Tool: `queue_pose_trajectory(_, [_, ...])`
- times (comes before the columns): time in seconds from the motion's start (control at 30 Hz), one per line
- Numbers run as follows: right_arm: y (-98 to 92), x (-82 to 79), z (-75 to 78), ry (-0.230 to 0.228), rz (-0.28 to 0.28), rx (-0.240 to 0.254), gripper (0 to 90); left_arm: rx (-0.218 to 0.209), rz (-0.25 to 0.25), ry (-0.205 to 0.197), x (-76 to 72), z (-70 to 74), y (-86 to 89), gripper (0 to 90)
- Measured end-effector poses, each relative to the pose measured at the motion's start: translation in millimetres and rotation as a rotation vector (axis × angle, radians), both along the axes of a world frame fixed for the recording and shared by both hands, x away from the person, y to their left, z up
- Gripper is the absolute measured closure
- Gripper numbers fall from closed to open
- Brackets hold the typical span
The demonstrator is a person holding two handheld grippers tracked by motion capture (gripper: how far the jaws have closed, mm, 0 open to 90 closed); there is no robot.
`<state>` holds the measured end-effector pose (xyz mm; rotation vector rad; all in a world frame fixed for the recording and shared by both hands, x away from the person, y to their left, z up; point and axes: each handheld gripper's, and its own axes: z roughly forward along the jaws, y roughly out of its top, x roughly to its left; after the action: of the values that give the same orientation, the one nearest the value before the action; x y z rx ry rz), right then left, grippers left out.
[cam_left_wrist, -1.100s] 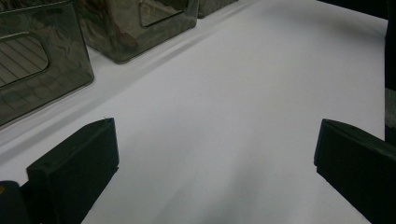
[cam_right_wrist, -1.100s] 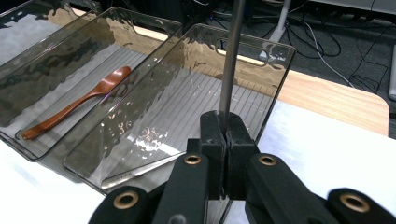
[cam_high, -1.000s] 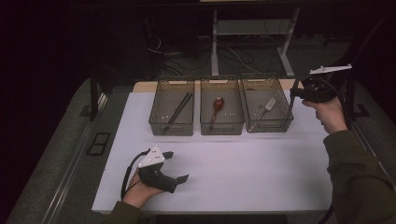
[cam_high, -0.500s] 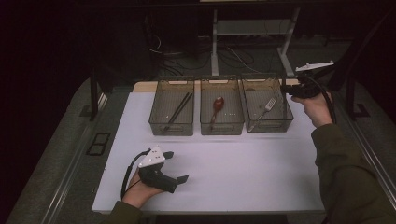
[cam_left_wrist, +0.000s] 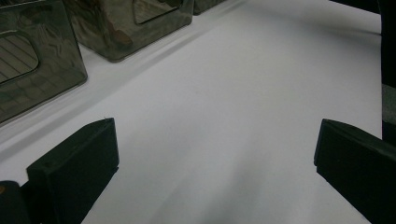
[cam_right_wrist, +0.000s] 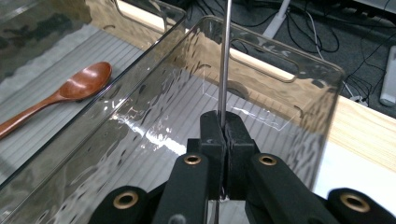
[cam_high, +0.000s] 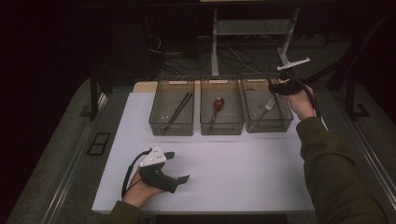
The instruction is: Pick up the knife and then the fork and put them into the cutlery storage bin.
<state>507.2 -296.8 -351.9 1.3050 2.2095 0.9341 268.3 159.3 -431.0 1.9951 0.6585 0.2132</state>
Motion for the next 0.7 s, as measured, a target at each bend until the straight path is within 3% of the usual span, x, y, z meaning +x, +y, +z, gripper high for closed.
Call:
queue_pose_trajectory(0.47, [20.6,19.1,-25.6,0.073,0.035,-0.039,85.7,0.001,-0.014,0.002,0.1,-0.4,-2.8,0.0])
queue_pose_trajectory(0.7, [22.7,18.8,-31.8,0.091,0.050,-0.041,68.7,0.005,-0.017,0.004,0.0,-0.2,-2.9,0.0])
